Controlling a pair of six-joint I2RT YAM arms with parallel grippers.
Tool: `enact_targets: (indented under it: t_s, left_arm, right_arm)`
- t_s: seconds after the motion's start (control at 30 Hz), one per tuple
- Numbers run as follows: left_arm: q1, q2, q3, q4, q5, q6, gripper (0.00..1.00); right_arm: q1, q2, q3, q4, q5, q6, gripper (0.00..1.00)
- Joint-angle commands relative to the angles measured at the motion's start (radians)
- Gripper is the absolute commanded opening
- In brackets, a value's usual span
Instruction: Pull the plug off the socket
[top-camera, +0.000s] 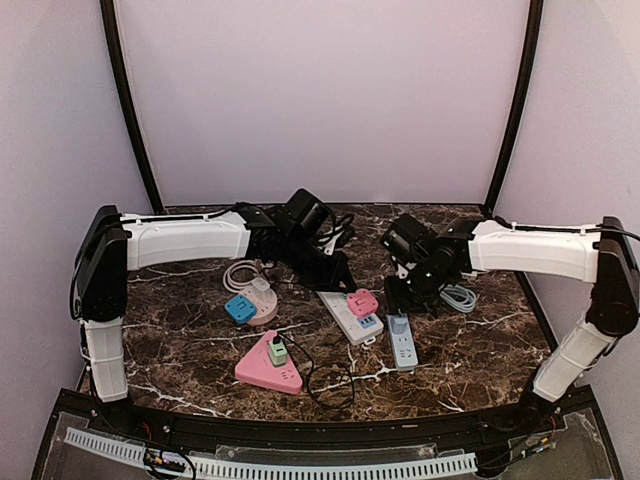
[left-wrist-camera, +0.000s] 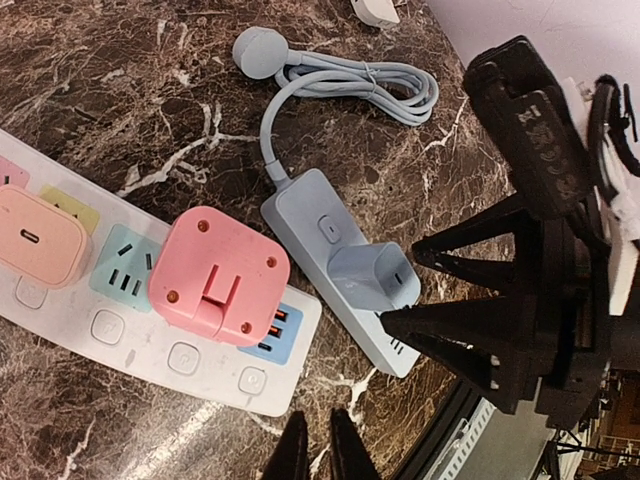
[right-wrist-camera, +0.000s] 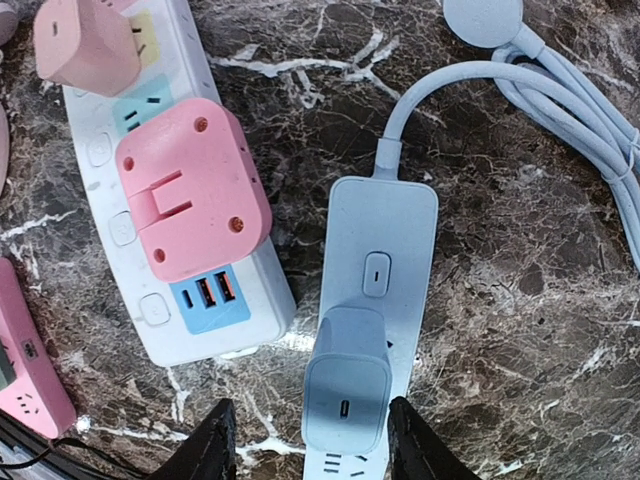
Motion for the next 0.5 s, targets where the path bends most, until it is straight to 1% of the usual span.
enact_targets:
  t_s: [0.0, 0.2, 0.47]
  left_arm:
    - [0.005, -0.013, -0.021, 0.018, 0.024, -0.012, 0.08]
    - [0.005, 0.003, -0.019, 0.041, 0.046, -0.035, 0.08]
    - [-0.006, 0.088, 0.030, 0.111, 0.094, -0.109, 0.08]
  right_arm:
    - [0.026, 0.052, 0.002, -0.012, 0.050, 0.036, 0.49]
    - [0.041, 0.094, 0.000, 0.002, 0.058, 0.022, 0.41]
    - [0.041, 0.044, -0.062, 0.017, 0.054, -0.009, 0.09]
